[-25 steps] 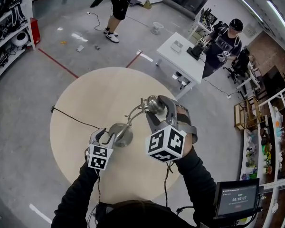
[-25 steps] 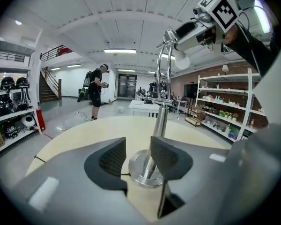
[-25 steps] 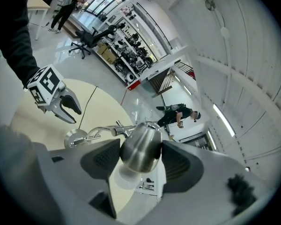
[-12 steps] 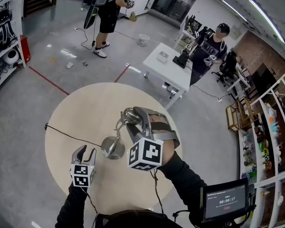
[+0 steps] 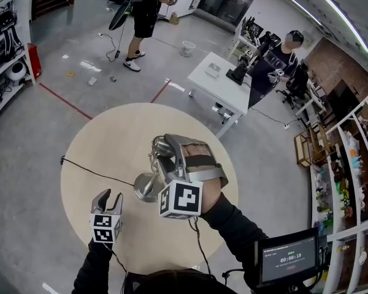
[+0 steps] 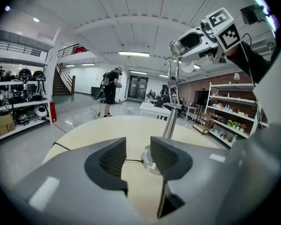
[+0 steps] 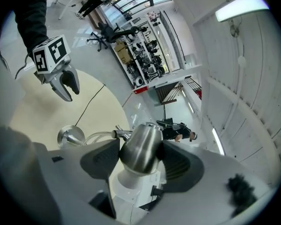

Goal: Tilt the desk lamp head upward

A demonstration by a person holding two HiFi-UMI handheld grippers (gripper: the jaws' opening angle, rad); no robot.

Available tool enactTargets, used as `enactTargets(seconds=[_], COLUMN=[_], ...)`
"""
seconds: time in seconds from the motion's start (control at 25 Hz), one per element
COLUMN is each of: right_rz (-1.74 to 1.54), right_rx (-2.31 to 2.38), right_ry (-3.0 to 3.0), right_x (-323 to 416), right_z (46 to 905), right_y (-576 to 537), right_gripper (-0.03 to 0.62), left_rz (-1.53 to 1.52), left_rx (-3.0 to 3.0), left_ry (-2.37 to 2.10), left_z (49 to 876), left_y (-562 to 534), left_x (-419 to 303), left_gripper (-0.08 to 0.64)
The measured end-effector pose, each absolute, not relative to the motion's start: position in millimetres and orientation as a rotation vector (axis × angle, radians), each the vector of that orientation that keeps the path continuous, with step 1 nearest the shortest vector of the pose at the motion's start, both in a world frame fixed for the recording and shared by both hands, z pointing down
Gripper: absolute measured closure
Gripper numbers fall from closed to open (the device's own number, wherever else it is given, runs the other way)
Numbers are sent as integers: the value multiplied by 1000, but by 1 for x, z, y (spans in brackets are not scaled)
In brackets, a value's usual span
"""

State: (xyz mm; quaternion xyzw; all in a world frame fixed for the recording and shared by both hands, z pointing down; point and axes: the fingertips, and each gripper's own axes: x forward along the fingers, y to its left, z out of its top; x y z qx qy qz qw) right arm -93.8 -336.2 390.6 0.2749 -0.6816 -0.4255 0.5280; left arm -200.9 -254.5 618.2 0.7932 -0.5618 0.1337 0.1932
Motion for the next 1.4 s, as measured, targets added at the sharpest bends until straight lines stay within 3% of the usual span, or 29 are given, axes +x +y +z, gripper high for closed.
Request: enactTargets(seconds=[1.4], right_rz=[-1195], right_rx=[526], right_ry=[-1471], right_x=[-133], right_z=[404], right_y=[-329], right_gripper=[301], left_rz=[350], left_rx=[2209], left_ry=[-1579], left_z=[617], left_y=[-256], left_x=[-213], left_gripper=[393])
